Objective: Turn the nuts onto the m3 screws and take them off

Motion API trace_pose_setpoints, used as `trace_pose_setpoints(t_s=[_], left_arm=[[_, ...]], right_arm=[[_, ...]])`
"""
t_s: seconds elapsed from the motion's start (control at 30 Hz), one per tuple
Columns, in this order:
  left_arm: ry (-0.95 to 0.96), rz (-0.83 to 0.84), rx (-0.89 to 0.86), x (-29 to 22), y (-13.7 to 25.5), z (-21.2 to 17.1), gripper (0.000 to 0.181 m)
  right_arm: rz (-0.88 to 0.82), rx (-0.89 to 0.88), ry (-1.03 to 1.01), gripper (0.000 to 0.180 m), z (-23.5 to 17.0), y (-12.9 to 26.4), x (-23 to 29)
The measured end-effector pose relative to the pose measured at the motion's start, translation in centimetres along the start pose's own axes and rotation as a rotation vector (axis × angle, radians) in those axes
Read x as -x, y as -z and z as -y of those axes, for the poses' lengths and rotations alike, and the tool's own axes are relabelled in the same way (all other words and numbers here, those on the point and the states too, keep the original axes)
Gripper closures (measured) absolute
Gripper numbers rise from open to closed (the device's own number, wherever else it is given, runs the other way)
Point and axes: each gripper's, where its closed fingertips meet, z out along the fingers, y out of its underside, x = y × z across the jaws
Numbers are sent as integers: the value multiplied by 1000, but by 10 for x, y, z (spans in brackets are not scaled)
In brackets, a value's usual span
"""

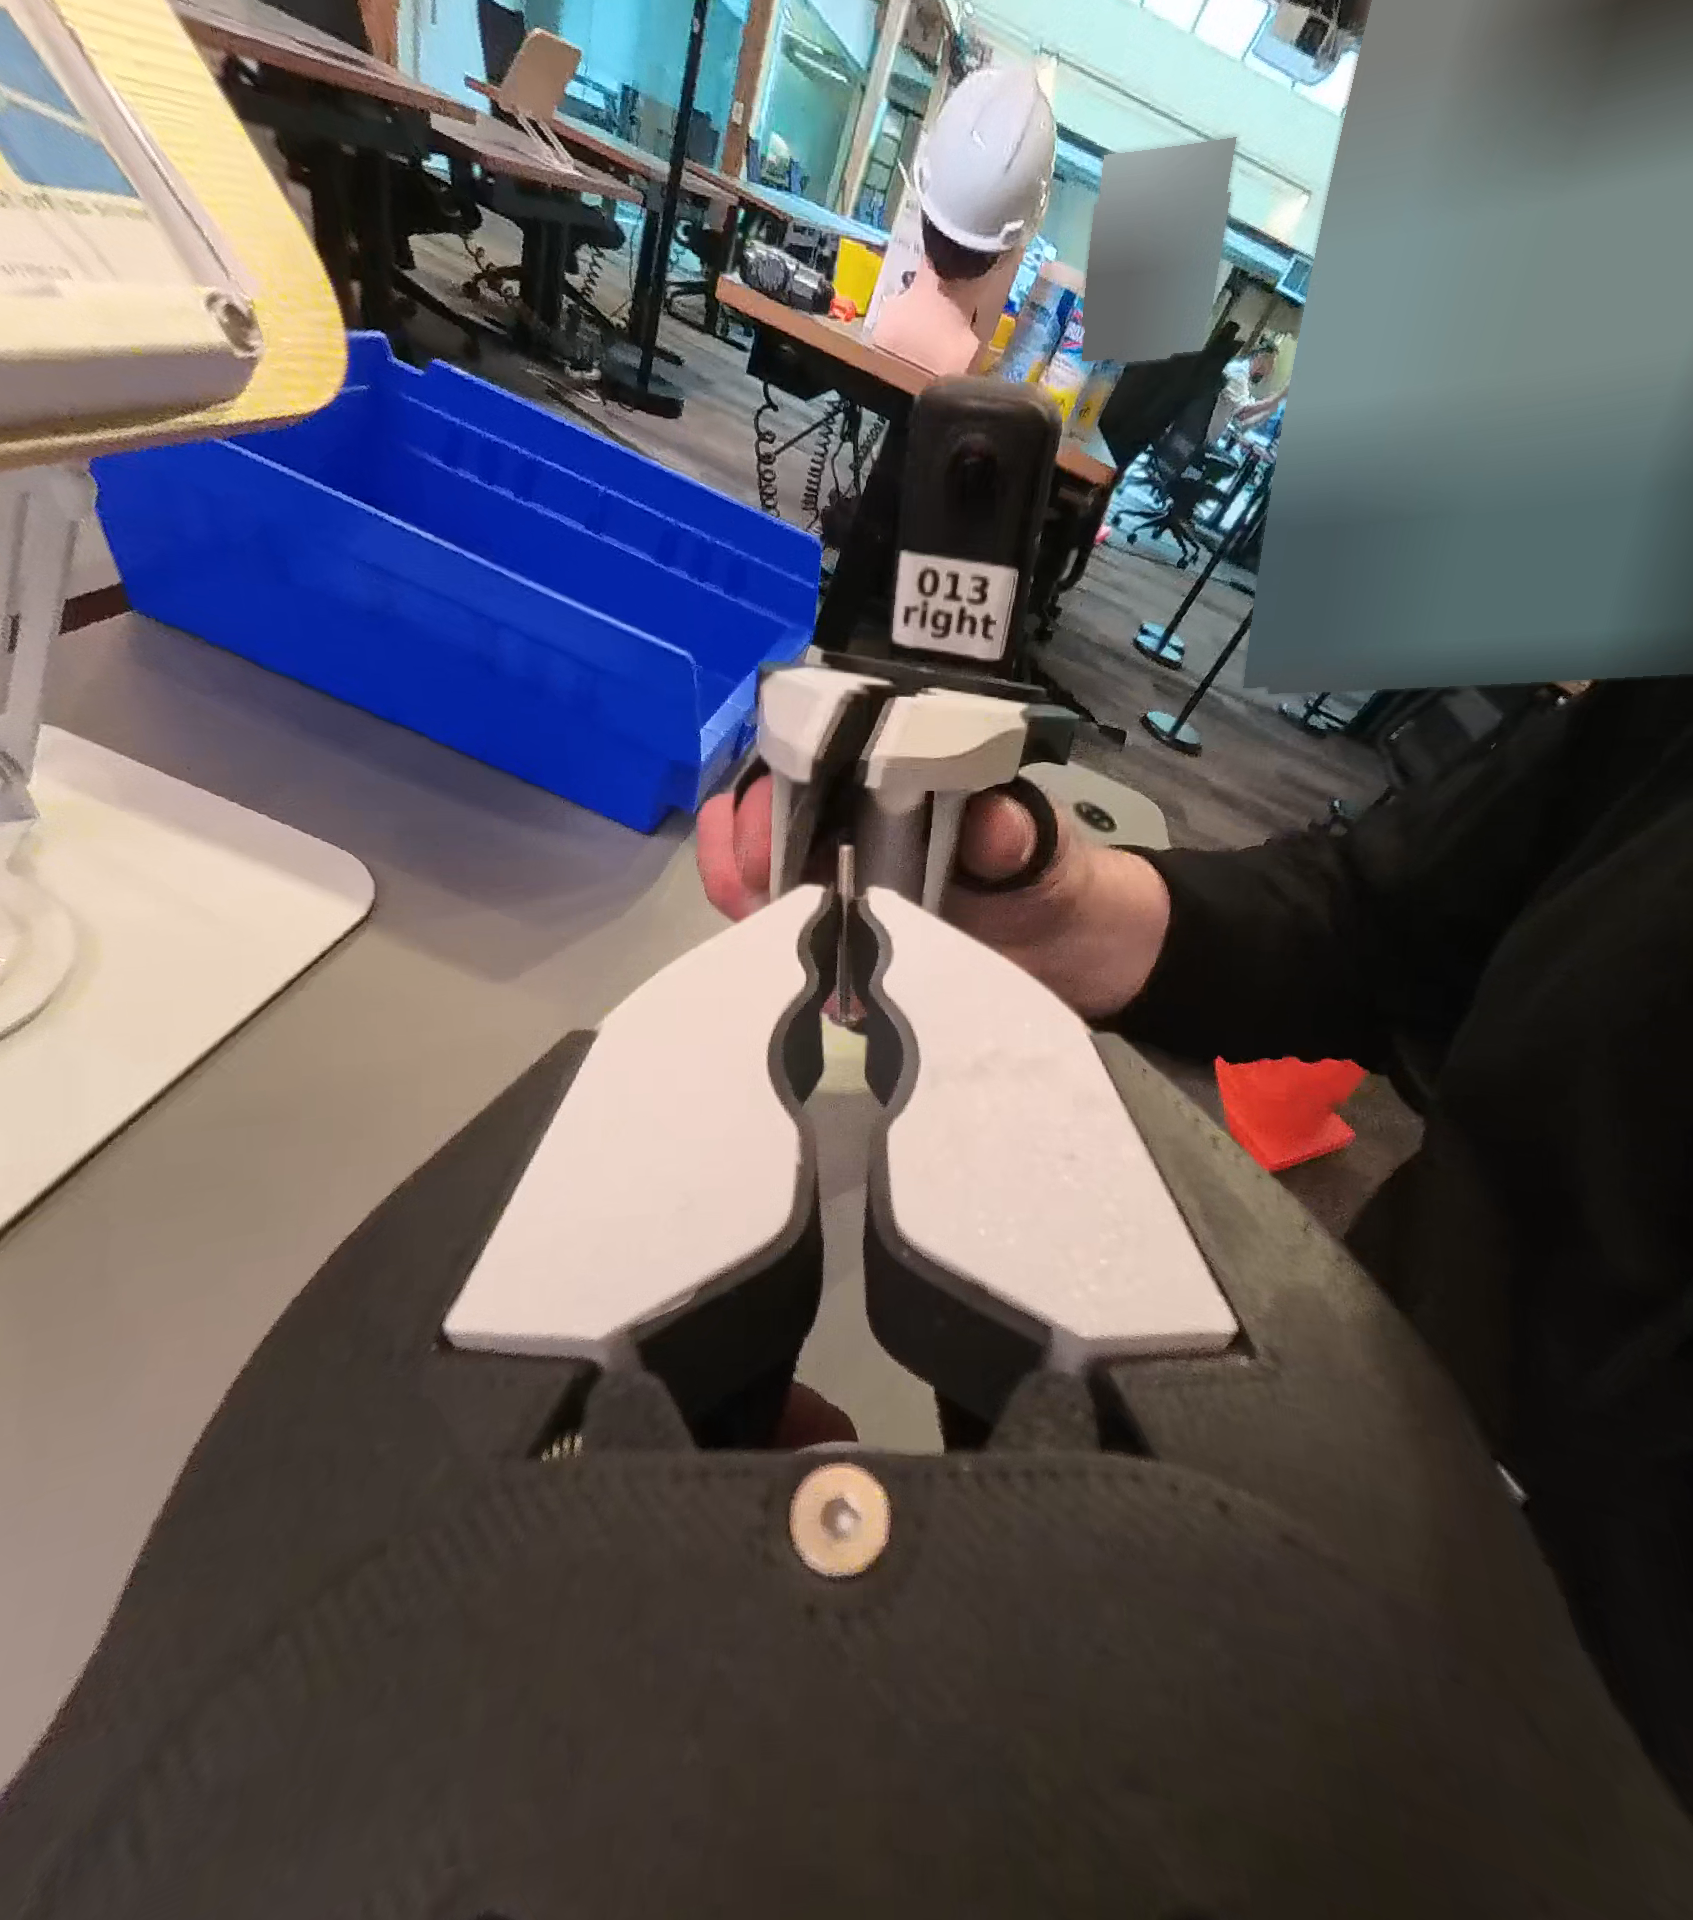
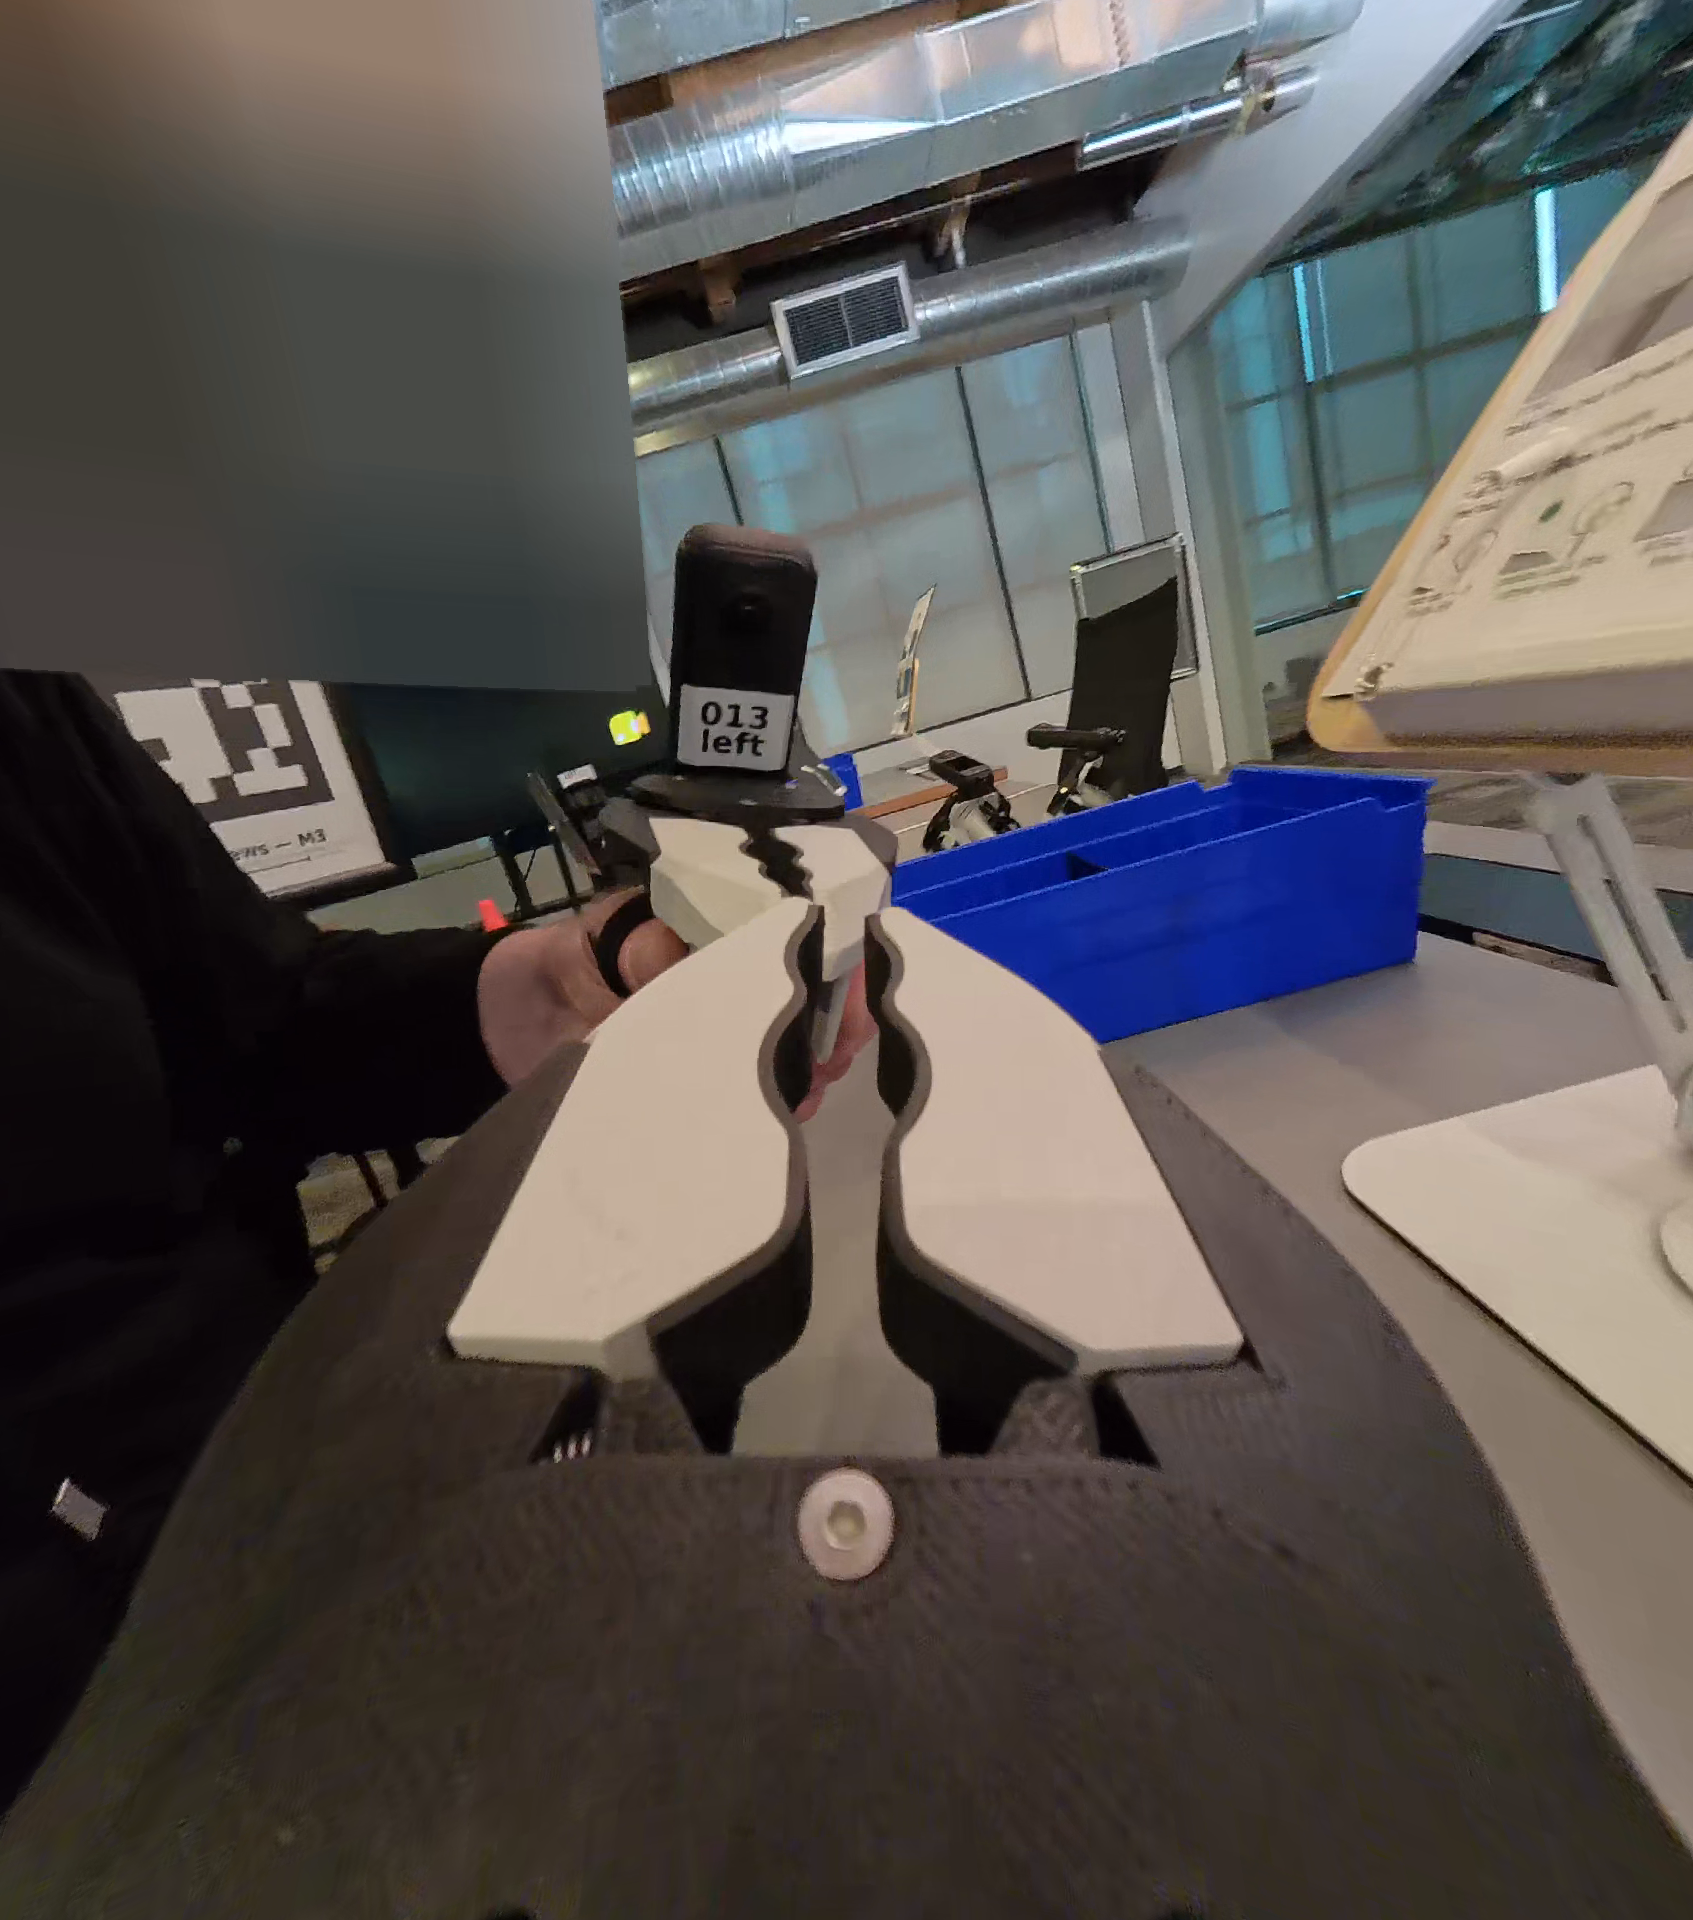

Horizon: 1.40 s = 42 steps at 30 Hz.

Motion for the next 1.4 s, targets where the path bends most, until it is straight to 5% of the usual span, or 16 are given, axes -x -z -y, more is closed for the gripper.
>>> trace_pose_setpoints(t_s=[0.63,0.73,1.03,1.4], left_arm=[[5,-43,-15,-8,-9,1,171],[80,-62,-139,-4,-3,9,160],[214,-102,-484,-13,-8,26,170],[277,-118,-550,-13,-16,30,177]], right_arm=[[36,-91,-73,178,-2,-7,10],[5,-177,-106,179,10,0,2],[37,-341,-191,178,21,-1,7],[28,-378,-184,178,25,0,9]])
